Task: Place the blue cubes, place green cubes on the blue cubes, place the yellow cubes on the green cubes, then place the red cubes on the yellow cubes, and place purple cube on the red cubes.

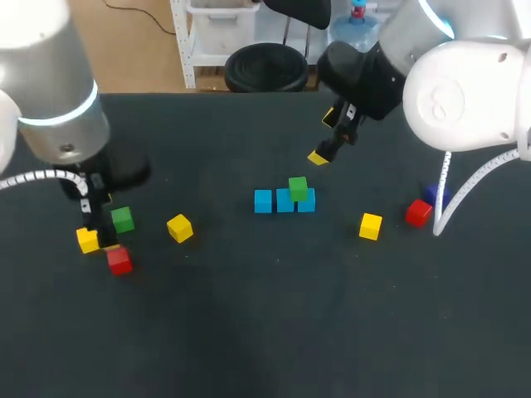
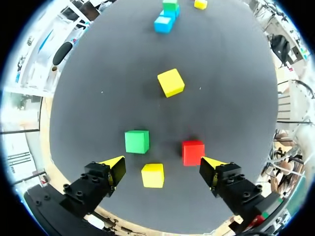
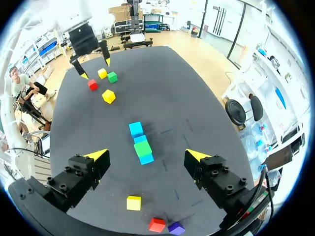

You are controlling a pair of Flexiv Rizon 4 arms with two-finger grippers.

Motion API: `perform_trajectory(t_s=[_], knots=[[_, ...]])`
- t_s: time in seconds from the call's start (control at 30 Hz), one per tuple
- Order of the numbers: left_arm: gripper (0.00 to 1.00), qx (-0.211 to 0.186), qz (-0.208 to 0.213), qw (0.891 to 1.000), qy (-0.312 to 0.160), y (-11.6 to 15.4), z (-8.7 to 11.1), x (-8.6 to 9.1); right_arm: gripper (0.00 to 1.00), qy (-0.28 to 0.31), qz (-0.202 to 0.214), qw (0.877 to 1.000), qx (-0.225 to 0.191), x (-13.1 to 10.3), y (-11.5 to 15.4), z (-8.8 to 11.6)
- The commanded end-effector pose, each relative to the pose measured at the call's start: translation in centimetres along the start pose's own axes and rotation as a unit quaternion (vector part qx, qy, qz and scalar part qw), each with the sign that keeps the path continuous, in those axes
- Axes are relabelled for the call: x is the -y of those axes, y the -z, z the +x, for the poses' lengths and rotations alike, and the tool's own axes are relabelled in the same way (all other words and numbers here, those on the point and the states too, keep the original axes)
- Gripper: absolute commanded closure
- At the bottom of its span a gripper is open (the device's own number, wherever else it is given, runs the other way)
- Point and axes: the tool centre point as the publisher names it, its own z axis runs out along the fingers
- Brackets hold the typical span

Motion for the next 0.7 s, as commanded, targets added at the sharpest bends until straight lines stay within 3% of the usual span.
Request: perform_trajectory(t_s=[0.03,0.47,0.7], knots=[[0.00,-0.005,-0.004,1.000,-0.002,-1.1,-0.8,-1.0,0.00,-0.001,0.002,1.000,0.000,-0.2,0.1,0.1],[0.00,-0.009,-0.012,1.000,-0.009,-2.0,-1.8,-3.8,0.00,-0.001,0.002,1.000,0.000,-0.2,0.1,0.1],[0.00,-0.006,0.000,1.000,-0.006,-2.7,-2.0,-4.1,0.00,-0.001,0.002,1.000,0.000,-0.2,0.1,0.1]])
